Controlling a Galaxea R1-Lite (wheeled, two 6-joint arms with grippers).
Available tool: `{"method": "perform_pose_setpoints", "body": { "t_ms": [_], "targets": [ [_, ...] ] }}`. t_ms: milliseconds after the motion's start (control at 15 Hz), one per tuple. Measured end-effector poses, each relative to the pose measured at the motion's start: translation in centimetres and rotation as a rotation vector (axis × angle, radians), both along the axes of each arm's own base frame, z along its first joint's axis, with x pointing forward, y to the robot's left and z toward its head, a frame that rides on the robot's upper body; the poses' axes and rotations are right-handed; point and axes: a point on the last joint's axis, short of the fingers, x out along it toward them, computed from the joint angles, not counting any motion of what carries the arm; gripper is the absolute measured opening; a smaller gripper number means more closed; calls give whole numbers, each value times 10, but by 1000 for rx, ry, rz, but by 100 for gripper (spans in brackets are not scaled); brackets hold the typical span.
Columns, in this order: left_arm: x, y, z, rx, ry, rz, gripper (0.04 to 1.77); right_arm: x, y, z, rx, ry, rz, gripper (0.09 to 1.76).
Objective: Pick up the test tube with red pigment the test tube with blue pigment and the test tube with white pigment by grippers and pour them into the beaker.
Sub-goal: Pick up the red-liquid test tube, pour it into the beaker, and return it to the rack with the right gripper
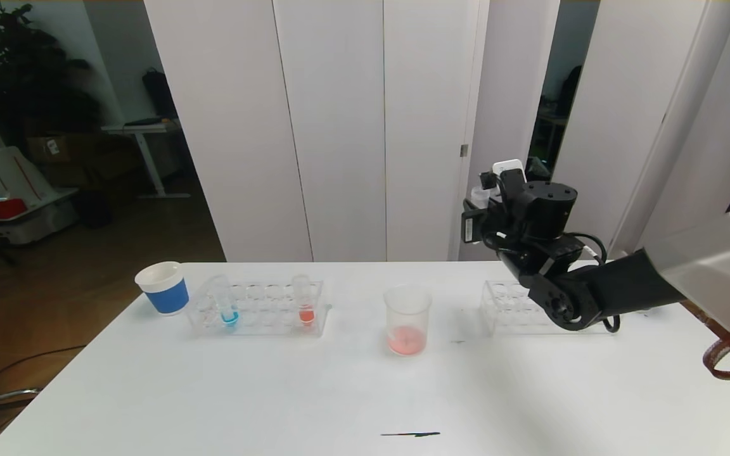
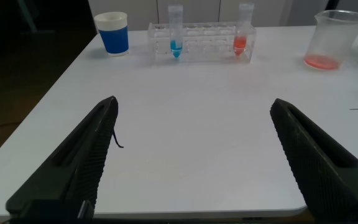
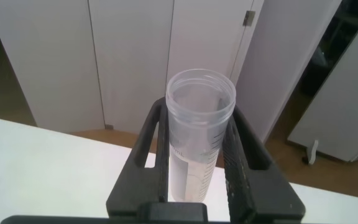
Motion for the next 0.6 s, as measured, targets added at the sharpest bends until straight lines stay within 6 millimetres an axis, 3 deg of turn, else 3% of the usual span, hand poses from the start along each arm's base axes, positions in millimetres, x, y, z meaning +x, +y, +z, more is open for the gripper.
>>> {"method": "perform_pose_setpoints", "body": {
  "t_ms": [400,600],
  "targets": [
    [0,0,0,0,0,0,175,-13,-20,23,86,43,-62,58],
    [0,0,0,0,1,0,175,-15,-42,41,95,1,-142,58]
  ]
}}
